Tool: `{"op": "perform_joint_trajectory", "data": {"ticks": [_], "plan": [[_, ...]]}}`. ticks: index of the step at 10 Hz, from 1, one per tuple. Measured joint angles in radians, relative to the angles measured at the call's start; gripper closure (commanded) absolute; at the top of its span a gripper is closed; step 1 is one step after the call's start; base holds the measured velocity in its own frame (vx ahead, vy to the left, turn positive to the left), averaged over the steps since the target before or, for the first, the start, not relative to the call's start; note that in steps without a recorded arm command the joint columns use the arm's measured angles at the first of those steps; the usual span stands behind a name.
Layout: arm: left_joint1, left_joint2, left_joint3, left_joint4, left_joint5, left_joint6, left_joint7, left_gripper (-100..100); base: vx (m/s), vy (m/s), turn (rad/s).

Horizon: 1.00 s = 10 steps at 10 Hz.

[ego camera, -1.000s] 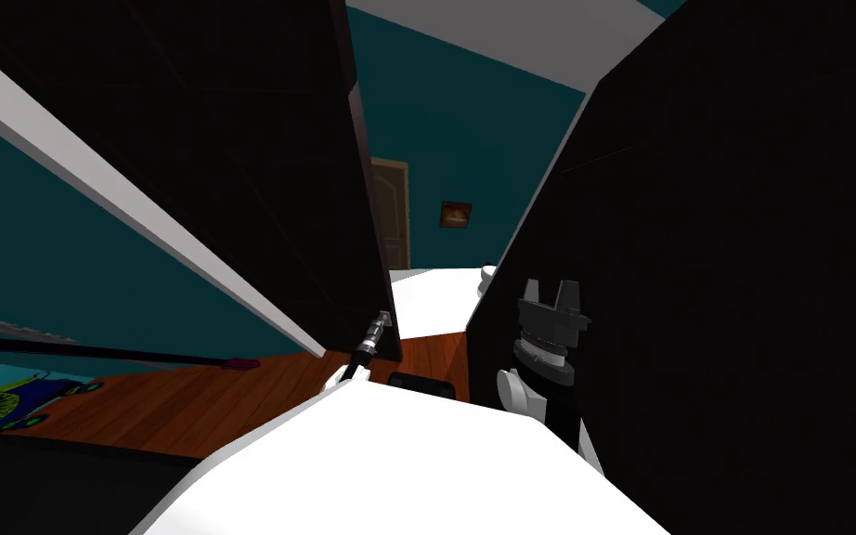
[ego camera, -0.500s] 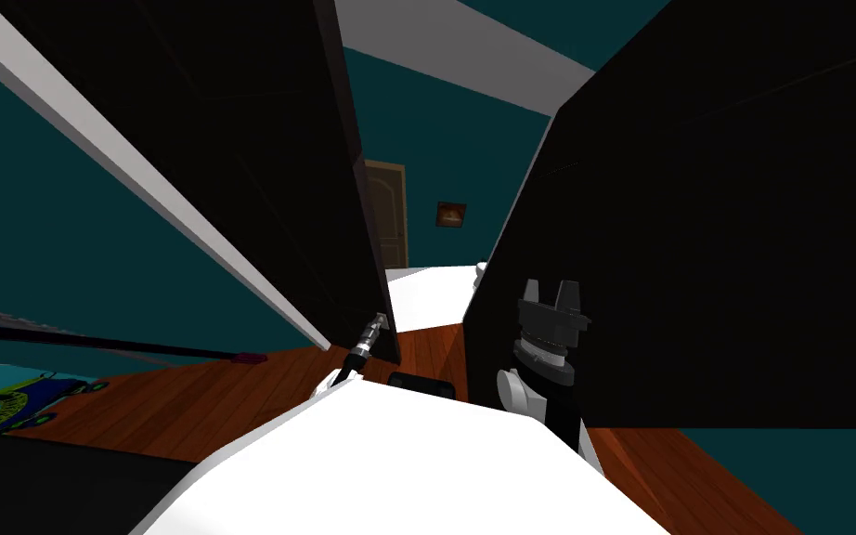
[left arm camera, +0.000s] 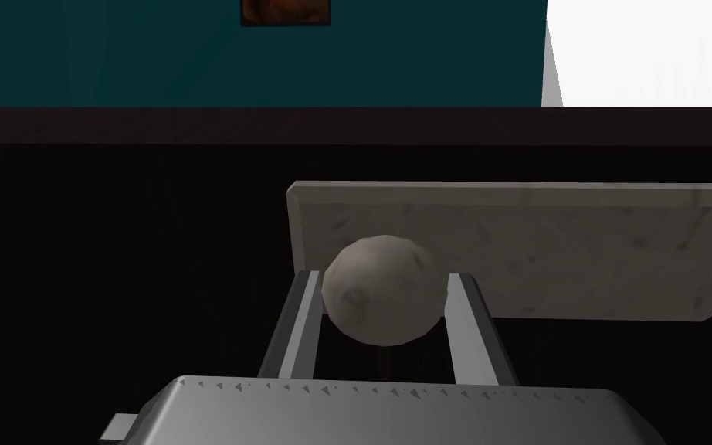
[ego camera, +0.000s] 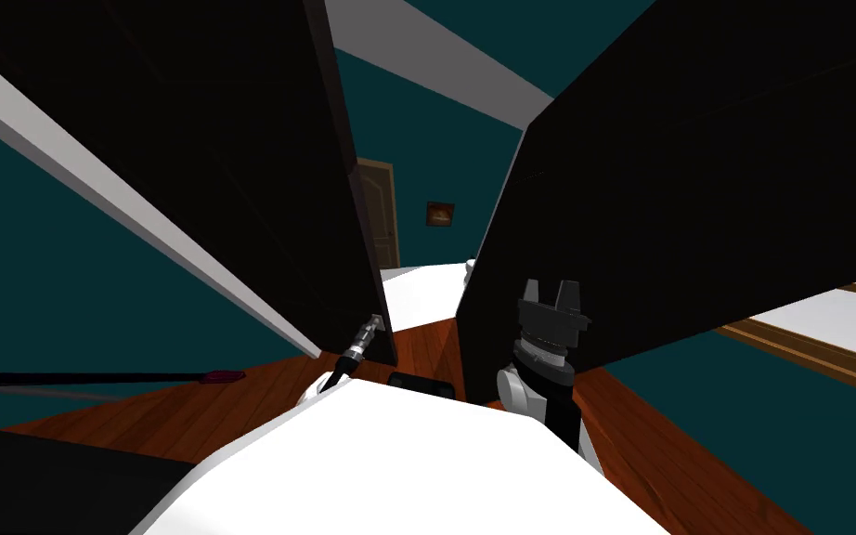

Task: Pull the door open

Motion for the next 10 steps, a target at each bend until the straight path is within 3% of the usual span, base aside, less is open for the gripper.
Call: {"op": "perform_joint_trajectory", "data": {"ticks": [4, 9, 10], "plan": [[0.026, 0.051, 0.006, 0.023, 0.006, -0.063, 0.038, 100, -0.171, -0.002, -0.178], [0.066, 0.113, -0.007, 0.084, 0.007, -0.167, 0.097, 100, -0.155, 0.04, -0.173], [0.08, 0.127, -0.009, 0.077, 0.007, -0.181, 0.111, 100, -0.084, 0.024, -0.034]]}}
